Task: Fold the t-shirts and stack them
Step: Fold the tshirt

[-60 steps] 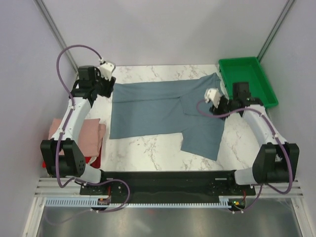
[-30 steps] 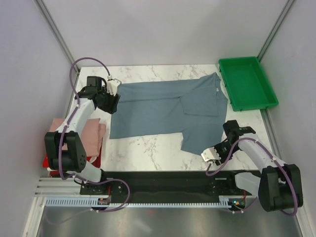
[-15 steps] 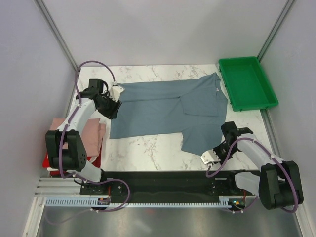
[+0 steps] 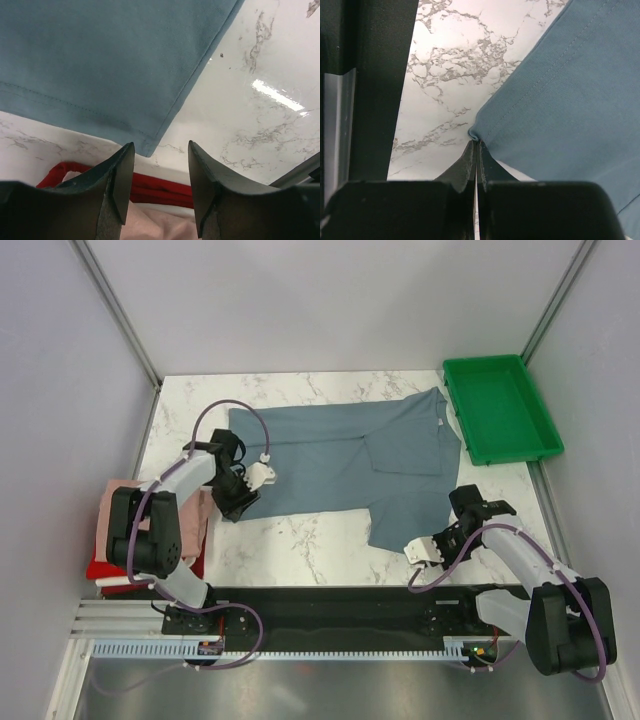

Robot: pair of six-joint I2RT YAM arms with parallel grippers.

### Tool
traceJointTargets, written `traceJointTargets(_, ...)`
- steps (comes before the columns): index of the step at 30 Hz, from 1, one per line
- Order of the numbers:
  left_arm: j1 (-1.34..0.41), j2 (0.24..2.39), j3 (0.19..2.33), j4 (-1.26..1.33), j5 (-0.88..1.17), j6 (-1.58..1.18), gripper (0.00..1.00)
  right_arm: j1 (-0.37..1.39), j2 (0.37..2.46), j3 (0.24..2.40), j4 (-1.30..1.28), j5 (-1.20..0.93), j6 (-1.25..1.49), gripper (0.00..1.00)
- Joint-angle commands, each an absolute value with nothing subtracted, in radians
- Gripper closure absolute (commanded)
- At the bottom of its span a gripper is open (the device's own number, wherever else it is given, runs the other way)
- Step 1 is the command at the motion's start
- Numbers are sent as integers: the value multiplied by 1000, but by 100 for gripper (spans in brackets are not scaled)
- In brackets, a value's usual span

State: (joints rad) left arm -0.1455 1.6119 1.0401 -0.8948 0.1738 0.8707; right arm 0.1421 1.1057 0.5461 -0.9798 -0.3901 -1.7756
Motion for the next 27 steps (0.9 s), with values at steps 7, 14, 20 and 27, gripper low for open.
traceJointTargets(7, -155, 1652, 993, -838, 94, 956, 46, 147, 1085, 561, -982, -400, -1709, 100)
traceJointTargets(14, -155, 1686, 943, -773, 46, 973, 63, 149, 1074, 555, -971, -400, -1674, 100)
traceJointTargets(20, -155, 1723, 953, -706, 21, 928, 98, 149, 1036, 574, -930, -402, -1566, 100)
traceJointTargets(27, -156, 1573, 965, -729, 66, 928, 98, 146, 945, 718, -882, -459, -1223, 100)
